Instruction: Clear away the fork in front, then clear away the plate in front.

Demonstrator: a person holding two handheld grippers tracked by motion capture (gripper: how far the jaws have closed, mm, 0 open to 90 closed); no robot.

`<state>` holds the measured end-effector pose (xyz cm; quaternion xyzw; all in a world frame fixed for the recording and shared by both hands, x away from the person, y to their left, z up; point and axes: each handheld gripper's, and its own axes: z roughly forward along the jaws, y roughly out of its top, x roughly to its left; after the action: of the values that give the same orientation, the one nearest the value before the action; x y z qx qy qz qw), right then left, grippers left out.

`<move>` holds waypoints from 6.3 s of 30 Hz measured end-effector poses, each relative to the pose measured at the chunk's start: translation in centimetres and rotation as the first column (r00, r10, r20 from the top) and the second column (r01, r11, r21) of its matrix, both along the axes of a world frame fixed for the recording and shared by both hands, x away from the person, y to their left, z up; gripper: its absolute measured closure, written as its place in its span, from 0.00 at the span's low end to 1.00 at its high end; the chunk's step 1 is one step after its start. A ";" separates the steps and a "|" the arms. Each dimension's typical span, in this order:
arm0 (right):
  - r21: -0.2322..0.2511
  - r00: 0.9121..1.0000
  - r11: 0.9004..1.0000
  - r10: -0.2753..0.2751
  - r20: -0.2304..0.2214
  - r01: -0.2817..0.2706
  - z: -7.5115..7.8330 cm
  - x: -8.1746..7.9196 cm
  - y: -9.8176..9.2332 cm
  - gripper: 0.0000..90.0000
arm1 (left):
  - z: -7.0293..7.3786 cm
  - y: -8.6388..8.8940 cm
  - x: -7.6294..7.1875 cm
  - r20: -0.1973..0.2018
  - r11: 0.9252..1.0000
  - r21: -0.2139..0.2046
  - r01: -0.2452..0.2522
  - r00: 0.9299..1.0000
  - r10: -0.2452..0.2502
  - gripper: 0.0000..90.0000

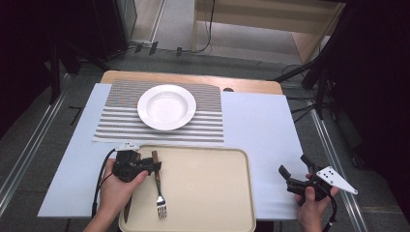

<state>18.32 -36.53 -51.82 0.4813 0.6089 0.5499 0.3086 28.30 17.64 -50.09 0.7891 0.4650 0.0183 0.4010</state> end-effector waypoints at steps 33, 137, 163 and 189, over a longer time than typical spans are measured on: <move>-0.016 1.000 1.000 0.002 -0.004 -0.002 0.0 0.0 0.2 0.00 | 0.8 -3.5 -3.5 0.089 0.963 0.174 0.206 0.971 -0.223 1.00; -0.030 1.000 1.000 0.001 -0.003 -0.001 0.0 0.0 0.4 0.00 | 6.9 1.8 3.5 0.216 0.982 -0.185 0.034 0.976 0.006 0.00; -0.032 1.000 0.999 0.010 0.001 -0.010 0.0 0.0 0.5 0.00 | 7.3 1.2 9.9 0.189 0.986 -0.149 -0.080 0.976 0.107 0.05; -0.034 1.000 0.999 0.020 0.004 -0.020 0.0 0.0 0.5 0.00 | 6.1 1.8 13.9 0.156 0.973 -0.163 -0.163 0.970 0.188 0.19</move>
<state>18.32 -36.05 -51.85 0.4687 0.6223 0.5435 0.3125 42.21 19.46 -43.98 0.7080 0.4972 0.0864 0.4940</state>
